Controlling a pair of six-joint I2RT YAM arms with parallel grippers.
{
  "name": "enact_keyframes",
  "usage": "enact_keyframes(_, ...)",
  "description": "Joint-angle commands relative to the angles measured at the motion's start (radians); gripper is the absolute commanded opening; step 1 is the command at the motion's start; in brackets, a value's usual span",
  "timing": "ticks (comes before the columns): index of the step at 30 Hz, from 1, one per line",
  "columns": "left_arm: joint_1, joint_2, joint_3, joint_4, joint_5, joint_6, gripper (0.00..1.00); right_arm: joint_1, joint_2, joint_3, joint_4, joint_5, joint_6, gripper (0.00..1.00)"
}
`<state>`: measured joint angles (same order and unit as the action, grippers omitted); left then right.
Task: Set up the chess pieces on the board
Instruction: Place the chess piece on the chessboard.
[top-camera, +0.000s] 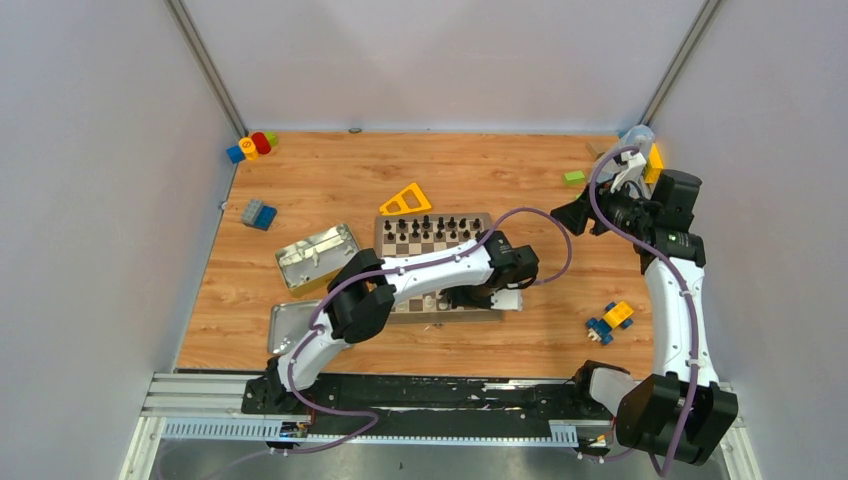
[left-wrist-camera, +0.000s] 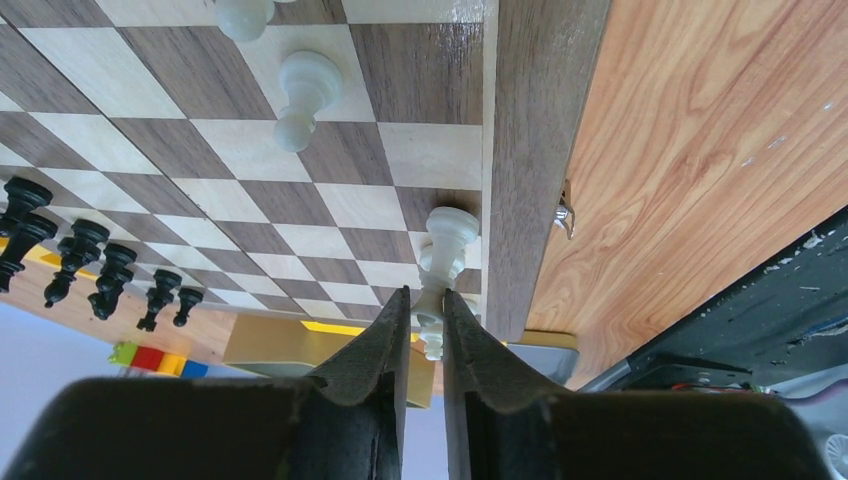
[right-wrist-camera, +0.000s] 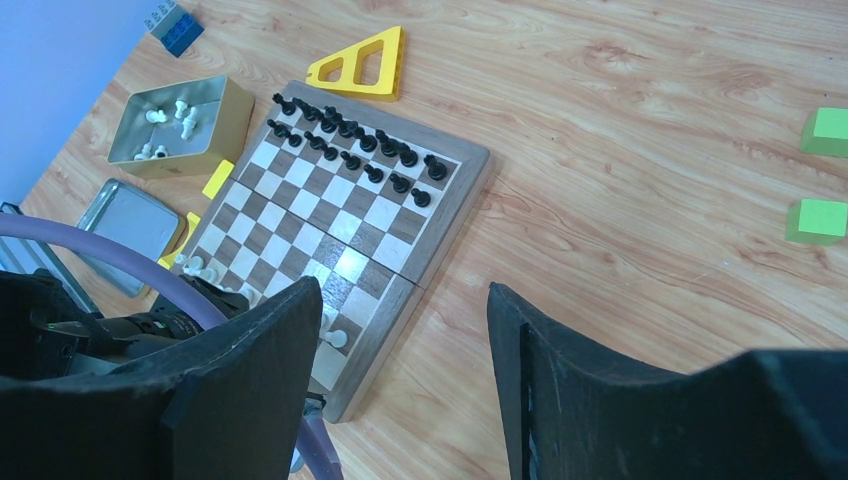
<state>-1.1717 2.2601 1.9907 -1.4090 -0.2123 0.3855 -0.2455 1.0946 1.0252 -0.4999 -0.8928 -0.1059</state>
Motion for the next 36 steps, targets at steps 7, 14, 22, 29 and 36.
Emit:
enact_keyframes(7,-0.019,0.007,0.042,0.008,-0.026,-0.024,0.31,-0.006,-0.007,-0.014,0.022,-0.034,-0.008,0.63)
enact_keyframes(14,-0.023,-0.002,0.042,0.013,-0.03,-0.027,0.36,-0.006,-0.008,-0.017,0.022,-0.035,-0.008,0.63)
enact_keyframes(22,-0.022,-0.004,0.039,0.019,-0.034,-0.027,0.36,-0.008,-0.011,-0.018,0.021,-0.038,-0.008,0.63)
enact_keyframes(29,-0.022,-0.001,0.036,0.032,-0.048,-0.031,0.35,-0.007,-0.01,-0.02,0.02,-0.044,-0.008,0.63)
enact_keyframes(36,-0.022,-0.002,0.041,0.038,-0.061,-0.035,0.35,-0.007,-0.009,-0.02,0.021,-0.052,-0.01,0.63)
